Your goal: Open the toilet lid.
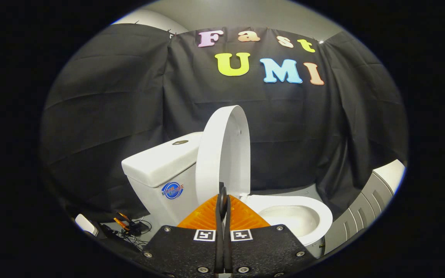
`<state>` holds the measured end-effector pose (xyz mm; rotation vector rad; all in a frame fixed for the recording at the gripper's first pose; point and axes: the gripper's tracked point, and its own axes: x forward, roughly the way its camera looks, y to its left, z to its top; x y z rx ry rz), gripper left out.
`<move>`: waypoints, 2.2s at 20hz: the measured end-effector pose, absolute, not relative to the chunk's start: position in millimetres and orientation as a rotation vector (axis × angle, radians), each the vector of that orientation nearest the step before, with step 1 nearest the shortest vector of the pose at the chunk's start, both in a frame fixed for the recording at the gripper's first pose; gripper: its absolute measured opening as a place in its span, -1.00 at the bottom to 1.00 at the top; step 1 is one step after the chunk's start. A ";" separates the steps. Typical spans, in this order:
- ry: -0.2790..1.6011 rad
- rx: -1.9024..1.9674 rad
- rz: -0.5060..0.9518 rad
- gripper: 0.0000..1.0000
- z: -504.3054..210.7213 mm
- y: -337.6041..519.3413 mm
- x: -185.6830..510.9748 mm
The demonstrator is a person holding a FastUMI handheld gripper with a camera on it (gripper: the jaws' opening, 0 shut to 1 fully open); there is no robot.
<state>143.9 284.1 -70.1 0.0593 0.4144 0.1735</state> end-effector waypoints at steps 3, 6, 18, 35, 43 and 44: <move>0.413 0.066 0.183 -1.00 -69.9 290.1 144.5; 0.414 0.061 0.194 -1.00 -70.3 297.4 144.0; 0.419 0.024 0.240 -1.00 -68.7 327.3 150.2; 0.384 0.073 0.386 -0.19 -56.4 349.1 144.7; 0.158 0.128 0.402 0.89 29.6 275.2 137.9; 0.147 0.123 0.392 0.88 34.4 263.6 136.4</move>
